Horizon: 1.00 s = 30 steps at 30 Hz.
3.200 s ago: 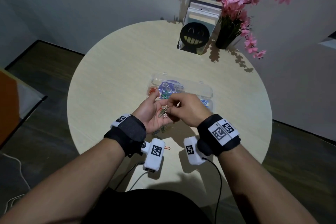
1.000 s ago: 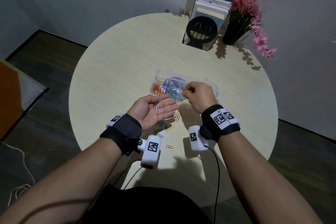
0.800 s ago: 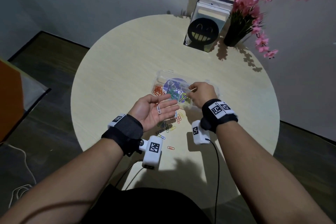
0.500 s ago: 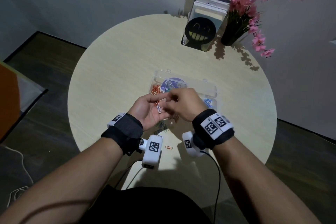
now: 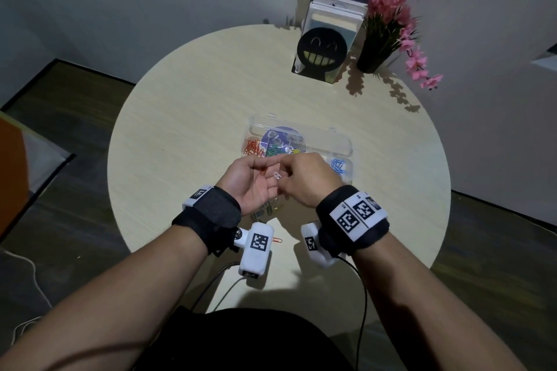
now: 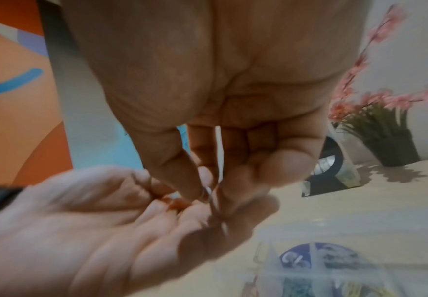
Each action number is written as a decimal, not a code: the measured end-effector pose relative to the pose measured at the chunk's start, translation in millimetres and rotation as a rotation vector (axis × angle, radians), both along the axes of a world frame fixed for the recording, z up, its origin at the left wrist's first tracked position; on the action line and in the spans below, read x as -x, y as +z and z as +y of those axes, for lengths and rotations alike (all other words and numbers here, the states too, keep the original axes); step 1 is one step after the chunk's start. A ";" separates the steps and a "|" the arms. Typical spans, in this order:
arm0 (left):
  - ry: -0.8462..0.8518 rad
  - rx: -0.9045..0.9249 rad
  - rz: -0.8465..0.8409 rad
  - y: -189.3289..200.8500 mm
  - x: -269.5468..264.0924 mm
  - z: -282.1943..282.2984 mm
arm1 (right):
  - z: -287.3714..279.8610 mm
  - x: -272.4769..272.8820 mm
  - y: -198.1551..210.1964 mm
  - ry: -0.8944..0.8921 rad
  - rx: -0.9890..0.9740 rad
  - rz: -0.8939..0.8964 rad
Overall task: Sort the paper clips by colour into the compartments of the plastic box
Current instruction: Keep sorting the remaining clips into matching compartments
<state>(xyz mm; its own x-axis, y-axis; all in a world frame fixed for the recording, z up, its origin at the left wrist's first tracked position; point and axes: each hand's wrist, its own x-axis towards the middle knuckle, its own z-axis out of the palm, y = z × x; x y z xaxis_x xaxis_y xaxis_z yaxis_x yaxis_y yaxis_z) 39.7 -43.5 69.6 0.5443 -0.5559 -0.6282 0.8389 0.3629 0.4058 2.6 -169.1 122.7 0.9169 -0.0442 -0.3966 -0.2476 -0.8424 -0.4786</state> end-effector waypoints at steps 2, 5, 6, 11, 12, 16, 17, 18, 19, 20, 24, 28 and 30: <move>-0.016 -0.036 -0.021 -2.5 -1.4 0.7 | -13.5 -3.1 0.9 -0.051 -0.001 -0.010; -0.029 -0.054 -0.044 -1.9 -4.1 1.6 | -40.1 -13.5 -11.9 -0.186 0.017 -0.064; -0.029 -0.054 -0.049 -2.0 -5.0 1.6 | -49.1 -16.9 -16.4 -0.234 0.031 -0.063; -0.028 -0.064 -0.067 -3.2 -8.0 4.2 | -83.1 -31.4 -43.2 -0.391 0.068 0.000; -0.027 -0.060 -0.067 -3.6 -8.5 4.8 | -85.8 -32.7 -48.3 -0.399 0.064 0.015; -0.027 -0.045 -0.058 -4.6 -10.9 6.0 | -83.6 -32.2 -55.1 -0.392 0.033 -0.045; -0.031 -0.048 -0.063 -5.1 -11.3 5.5 | -77.9 -30.3 -51.7 -0.353 0.014 -0.092; -0.037 -0.053 -0.069 -4.9 -10.8 4.5 | -69.8 -26.7 -46.5 -0.296 -0.020 -0.143; -0.042 -0.058 -0.070 -4.9 -10.1 3.0 | -59.7 -22.3 -38.8 -0.222 -0.068 -0.182; -0.048 -0.058 -0.070 -4.8 -8.7 1.1 | -48.1 -17.3 -30.5 -0.132 -0.115 -0.205; -0.062 -0.001 -0.048 -2.5 -2.0 -5.4 | -10.8 -3.7 -17.5 0.205 -0.089 -0.231; -0.047 0.019 -0.074 3.1 4.1 -6.2 | -1.9 -3.7 -22.6 0.297 0.007 -0.252; -0.033 0.005 -0.092 4.8 5.6 -3.9 | 1.2 -5.0 -22.7 0.329 0.023 -0.278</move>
<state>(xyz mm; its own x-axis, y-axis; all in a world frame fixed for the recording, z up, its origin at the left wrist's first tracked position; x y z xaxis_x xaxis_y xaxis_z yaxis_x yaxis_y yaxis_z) 34.1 -47.4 74.5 0.5805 -0.5778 -0.5737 0.8100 0.3377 0.4795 7.6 -167.9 100.0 0.9554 0.2629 -0.1345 0.1721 -0.8660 -0.4695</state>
